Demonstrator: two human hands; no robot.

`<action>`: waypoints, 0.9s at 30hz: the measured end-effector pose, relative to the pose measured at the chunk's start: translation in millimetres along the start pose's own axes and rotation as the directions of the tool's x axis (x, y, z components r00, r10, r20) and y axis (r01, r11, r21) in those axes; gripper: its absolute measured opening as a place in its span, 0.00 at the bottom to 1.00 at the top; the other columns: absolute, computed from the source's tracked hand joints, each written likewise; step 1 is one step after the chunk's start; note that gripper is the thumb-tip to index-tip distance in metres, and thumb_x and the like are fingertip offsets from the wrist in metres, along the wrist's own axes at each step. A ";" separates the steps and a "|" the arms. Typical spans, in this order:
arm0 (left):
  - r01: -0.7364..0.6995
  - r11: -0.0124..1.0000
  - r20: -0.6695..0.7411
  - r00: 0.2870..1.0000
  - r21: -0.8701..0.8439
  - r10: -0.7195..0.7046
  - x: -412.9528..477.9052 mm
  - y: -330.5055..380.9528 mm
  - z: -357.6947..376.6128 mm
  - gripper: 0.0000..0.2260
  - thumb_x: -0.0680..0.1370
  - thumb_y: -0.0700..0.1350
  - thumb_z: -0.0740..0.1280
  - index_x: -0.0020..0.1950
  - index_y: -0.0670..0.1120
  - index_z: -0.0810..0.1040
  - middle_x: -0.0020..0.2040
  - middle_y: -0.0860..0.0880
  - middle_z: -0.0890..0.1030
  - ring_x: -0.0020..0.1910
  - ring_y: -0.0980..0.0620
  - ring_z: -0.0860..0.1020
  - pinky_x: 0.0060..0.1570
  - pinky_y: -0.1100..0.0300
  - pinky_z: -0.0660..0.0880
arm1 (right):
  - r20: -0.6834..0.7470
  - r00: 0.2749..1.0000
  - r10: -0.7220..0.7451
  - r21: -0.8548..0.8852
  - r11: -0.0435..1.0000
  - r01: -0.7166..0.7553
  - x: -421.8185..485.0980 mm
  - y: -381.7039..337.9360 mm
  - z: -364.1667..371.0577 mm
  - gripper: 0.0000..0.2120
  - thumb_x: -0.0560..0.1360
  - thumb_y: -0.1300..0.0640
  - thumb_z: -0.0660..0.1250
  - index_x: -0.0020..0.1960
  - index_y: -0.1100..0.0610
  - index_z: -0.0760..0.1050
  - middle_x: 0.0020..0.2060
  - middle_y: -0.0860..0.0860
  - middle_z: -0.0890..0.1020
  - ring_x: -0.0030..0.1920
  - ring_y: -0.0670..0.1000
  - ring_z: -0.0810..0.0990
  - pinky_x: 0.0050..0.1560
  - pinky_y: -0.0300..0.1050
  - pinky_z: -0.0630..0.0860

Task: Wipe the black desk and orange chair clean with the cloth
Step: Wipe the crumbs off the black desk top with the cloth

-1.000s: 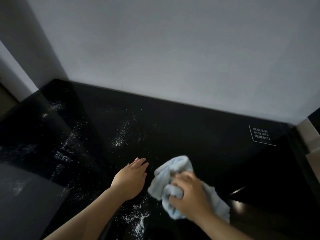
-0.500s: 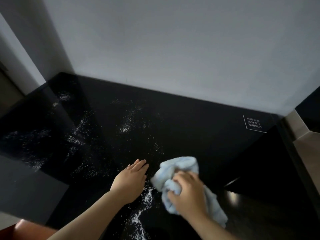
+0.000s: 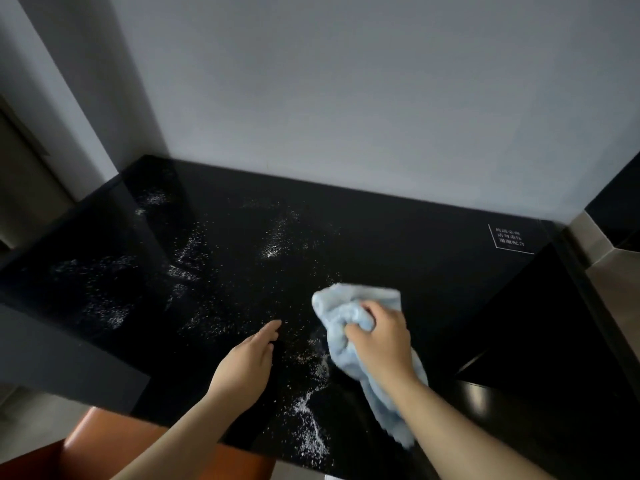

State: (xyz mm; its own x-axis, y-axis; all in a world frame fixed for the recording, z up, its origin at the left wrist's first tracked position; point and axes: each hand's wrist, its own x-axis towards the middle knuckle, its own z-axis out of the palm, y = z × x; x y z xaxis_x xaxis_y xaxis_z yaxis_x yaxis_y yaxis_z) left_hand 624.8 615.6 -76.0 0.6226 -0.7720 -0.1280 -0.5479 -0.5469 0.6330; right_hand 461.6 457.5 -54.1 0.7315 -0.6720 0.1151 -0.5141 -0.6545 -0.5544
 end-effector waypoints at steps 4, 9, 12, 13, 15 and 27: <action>0.087 0.994 -0.109 0.990 -0.069 -0.094 -2.6 -10.7 -10.9 0.19 0.81 0.43 0.54 0.72 0.56 0.64 0.64 0.54 0.75 0.62 0.54 0.73 0.53 0.64 0.69 | -0.015 0.980 0.198 0.145 0.970 -0.194 33.2 -45.9 2.5 0.13 0.71 0.50 0.65 0.56 0.47 0.76 0.53 0.46 0.77 0.56 0.51 0.73 0.57 0.54 0.71; 0.145 0.981 -0.154 0.974 -0.127 -0.164 -17.0 -20.9 -7.8 0.19 0.81 0.42 0.54 0.72 0.53 0.65 0.65 0.49 0.75 0.63 0.51 0.73 0.53 0.65 0.66 | 0.199 0.975 -0.101 -0.287 0.945 0.157 -34.3 -49.2 63.6 0.18 0.69 0.39 0.53 0.53 0.41 0.75 0.64 0.44 0.71 0.65 0.55 0.69 0.49 0.57 0.73; 0.147 0.979 -0.170 0.971 -0.145 -0.171 -24.1 -18.6 -2.3 0.20 0.81 0.42 0.54 0.73 0.52 0.63 0.65 0.48 0.74 0.63 0.51 0.73 0.53 0.65 0.65 | 0.157 0.979 -0.130 -0.304 0.937 0.173 -45.4 -39.8 66.0 0.17 0.68 0.39 0.53 0.49 0.41 0.75 0.64 0.43 0.71 0.65 0.55 0.69 0.46 0.55 0.74; 0.143 0.980 -0.163 0.973 -0.140 -0.165 -26.6 -15.8 0.1 0.20 0.81 0.43 0.54 0.73 0.52 0.63 0.66 0.48 0.74 0.63 0.51 0.72 0.53 0.64 0.65 | 0.159 0.977 -0.144 -0.304 0.934 0.187 -45.1 -37.6 66.9 0.18 0.68 0.37 0.52 0.51 0.41 0.73 0.65 0.42 0.68 0.67 0.54 0.66 0.49 0.56 0.72; 0.141 0.983 -0.173 0.972 -0.121 -0.160 -33.3 -9.4 6.0 0.19 0.81 0.44 0.54 0.72 0.50 0.64 0.68 0.48 0.71 0.63 0.51 0.72 0.52 0.64 0.65 | 0.215 0.972 -0.092 -0.308 0.938 0.157 -48.5 -33.3 69.2 0.21 0.67 0.35 0.49 0.53 0.40 0.70 0.66 0.40 0.64 0.68 0.52 0.60 0.54 0.56 0.69; 0.068 0.997 -0.156 0.986 0.019 -0.064 -81.7 8.1 47.6 0.13 0.82 0.48 0.52 0.64 0.51 0.71 0.59 0.55 0.73 0.56 0.55 0.73 0.50 0.62 0.70 | 0.278 0.955 -0.109 -0.273 0.944 0.187 -85.1 -10.9 57.3 0.20 0.71 0.39 0.50 0.60 0.40 0.67 0.68 0.41 0.59 0.69 0.53 0.56 0.58 0.60 0.65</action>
State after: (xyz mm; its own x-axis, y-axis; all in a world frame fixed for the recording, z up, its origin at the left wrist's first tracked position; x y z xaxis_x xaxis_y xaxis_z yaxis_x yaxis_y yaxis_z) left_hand 542.9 658.9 -96.8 0.7361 -0.6752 -0.0477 -0.5148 -0.6042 0.6082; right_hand 430.6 541.7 -105.2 0.8785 -0.4742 -0.0586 -0.4706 -0.8377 -0.2771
